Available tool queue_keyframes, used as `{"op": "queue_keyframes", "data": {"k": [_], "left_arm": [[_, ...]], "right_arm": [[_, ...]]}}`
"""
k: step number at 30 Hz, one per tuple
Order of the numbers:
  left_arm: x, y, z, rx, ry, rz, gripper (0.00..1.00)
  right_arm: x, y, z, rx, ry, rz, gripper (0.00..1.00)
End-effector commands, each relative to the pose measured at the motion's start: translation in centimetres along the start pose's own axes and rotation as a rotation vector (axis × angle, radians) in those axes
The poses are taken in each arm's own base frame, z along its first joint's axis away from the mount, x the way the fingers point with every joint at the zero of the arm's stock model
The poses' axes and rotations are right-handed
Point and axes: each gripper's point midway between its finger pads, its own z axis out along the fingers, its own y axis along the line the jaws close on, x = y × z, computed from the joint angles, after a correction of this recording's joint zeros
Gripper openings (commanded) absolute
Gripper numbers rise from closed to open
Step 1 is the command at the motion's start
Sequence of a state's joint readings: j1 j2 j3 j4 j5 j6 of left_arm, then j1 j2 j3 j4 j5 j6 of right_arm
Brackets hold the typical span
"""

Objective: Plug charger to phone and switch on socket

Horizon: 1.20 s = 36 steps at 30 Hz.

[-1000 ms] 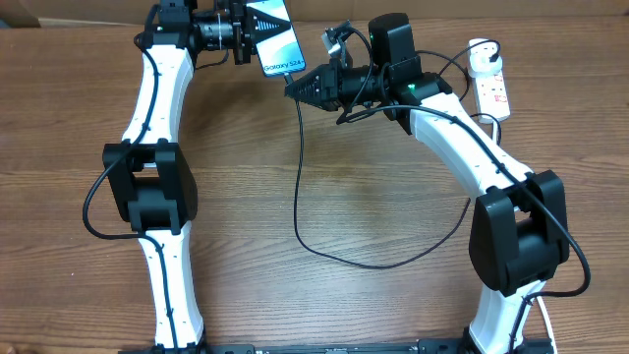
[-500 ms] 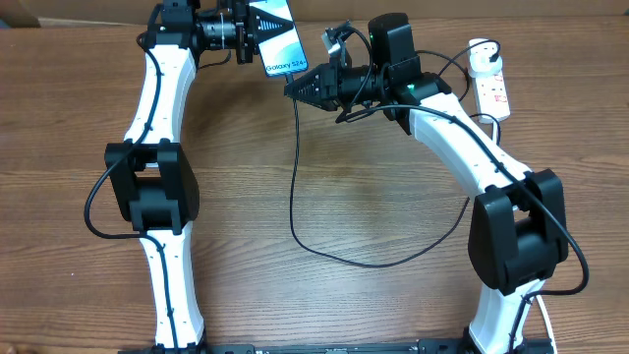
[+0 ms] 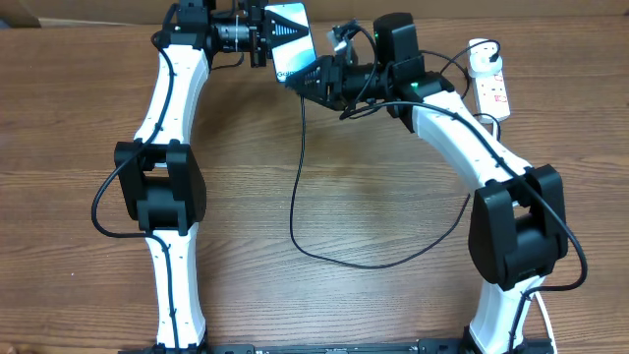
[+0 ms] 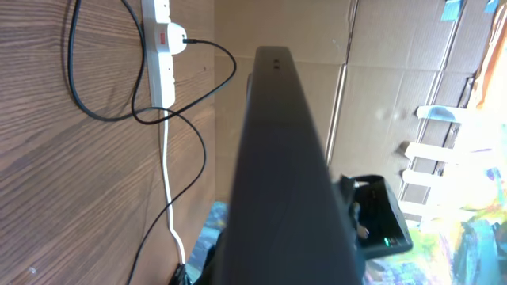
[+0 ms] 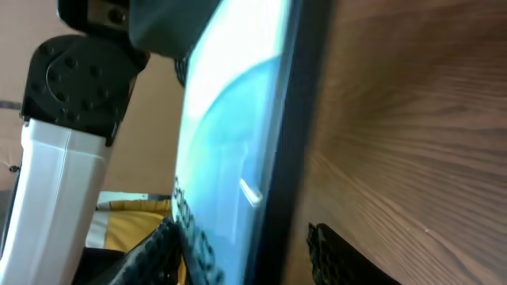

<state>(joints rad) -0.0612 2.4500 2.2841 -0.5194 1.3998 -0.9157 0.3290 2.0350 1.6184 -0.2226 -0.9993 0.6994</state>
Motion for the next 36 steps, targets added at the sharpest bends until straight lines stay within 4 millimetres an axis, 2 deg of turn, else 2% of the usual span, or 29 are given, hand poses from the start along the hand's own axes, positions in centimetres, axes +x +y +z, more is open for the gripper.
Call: {"op": "queue_keyframes", "data": {"k": [1, 9, 13, 15, 18, 20, 24, 28, 30, 36], "left_arm": [[0.9, -2.4, -1.1, 0.041, 0.028, 0.056, 0.05], [0.3, -2.0, -1.2, 0.021, -0.002, 0.093, 0.04], [0.1, -1.9, -1.5, 0.016, -0.013, 0.139, 0.04], [0.3, -2.0, -1.5, 0.023, -0.003, 0.165, 0.04], [0.9, -2.1, -1.4, 0.041, 0.022, 0.205, 0.04], [1.2, -1.8, -1.1, 0.035, 0.027, 0.222, 0.04], [1.2, 0.7, -1.1, -0.064, -0.016, 0.209, 0.04], [1.3, 5.5, -1.5, -0.302, -0.070, 0.170, 0.04], [1.5, 7.6, -1.8, -0.421, -0.076, 0.164, 0.04], [3.0, 10.8, -1.3, -0.641, 0.000, 0.282, 0.04]], "right_arm": [[-0.8, -0.6, -1.1, -0.001, -0.013, -0.018, 0.53], [-0.5, 2.0, -3.2, -0.062, 0.009, -0.097, 0.60], [-0.5, 2.6, -5.7, -0.035, -0.011, -0.141, 0.66], [-0.5, 2.2, -7.1, -0.004, -0.023, -0.142, 0.69], [-0.2, 0.4, -9.0, 0.072, -0.034, -0.116, 0.71], [0.3, -0.7, -9.5, 0.116, -0.025, -0.098, 0.72], [1.6, -3.5, -10.1, 0.253, -0.001, -0.063, 0.72], [2.5, -5.4, -10.6, 0.365, 0.015, -0.030, 0.72], [2.8, -6.0, -10.8, 0.395, 0.021, -0.018, 0.71], [3.3, -7.3, -11.4, 0.475, 0.031, 0.000, 0.72]]}}
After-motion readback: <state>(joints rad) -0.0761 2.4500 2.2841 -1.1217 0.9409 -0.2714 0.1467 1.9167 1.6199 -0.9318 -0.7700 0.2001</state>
